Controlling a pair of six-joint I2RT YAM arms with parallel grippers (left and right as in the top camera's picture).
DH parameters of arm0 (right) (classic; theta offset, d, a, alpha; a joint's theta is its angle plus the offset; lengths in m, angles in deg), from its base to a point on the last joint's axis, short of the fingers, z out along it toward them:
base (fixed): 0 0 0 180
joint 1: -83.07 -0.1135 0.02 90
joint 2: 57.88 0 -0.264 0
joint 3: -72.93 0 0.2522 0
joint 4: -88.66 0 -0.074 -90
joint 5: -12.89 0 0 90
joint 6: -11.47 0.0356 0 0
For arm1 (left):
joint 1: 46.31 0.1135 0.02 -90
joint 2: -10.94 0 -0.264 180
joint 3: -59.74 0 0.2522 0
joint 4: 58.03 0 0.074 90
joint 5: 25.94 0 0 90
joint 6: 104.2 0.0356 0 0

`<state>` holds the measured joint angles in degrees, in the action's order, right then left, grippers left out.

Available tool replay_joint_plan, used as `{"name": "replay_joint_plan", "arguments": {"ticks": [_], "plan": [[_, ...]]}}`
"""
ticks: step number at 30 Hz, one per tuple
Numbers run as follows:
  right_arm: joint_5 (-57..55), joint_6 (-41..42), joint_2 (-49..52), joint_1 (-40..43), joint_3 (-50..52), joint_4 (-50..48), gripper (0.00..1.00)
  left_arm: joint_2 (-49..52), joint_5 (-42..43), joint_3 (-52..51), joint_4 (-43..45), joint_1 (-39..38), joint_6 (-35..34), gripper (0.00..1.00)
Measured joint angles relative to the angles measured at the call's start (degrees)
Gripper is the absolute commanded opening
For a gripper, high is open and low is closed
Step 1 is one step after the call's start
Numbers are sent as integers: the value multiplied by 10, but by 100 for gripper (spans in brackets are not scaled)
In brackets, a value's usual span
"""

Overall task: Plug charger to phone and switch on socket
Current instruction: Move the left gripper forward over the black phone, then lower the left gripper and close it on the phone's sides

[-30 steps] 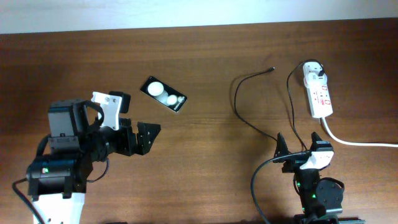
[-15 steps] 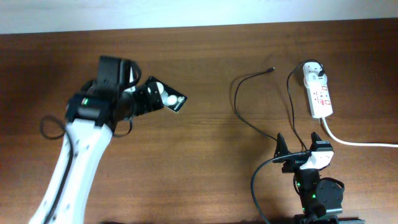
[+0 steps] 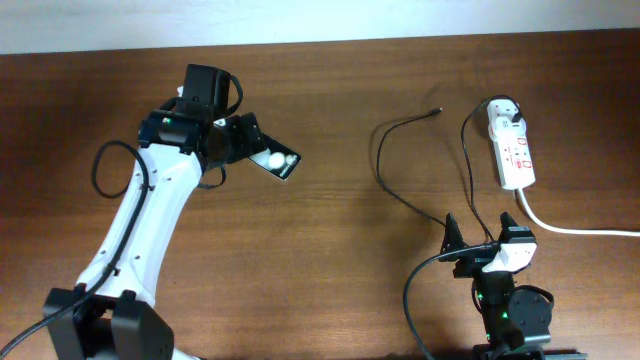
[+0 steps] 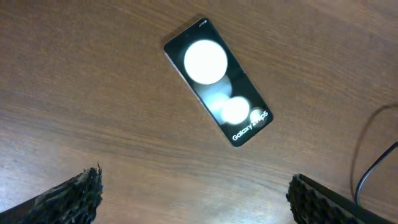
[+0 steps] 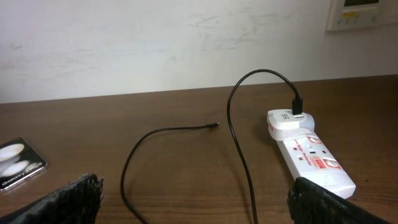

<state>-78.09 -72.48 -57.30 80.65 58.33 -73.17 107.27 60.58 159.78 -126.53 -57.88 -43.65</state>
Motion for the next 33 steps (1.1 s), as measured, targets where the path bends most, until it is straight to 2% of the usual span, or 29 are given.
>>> {"name": "replay_joint_plan", "arguments": {"ticks": [9,17,26,33], "plan": [[0,0,0,0,0,0,99,14,-11,29,17,0,-35,100],[0,0,0,0,0,0,99,196,-13,248,-95,0,-41,99],[0,0,0,0,0,0,99,247,-13,257,-99,5,-56,99],[0,0,0,0,0,0,99,265,-12,258,-82,5,-103,99]]}}
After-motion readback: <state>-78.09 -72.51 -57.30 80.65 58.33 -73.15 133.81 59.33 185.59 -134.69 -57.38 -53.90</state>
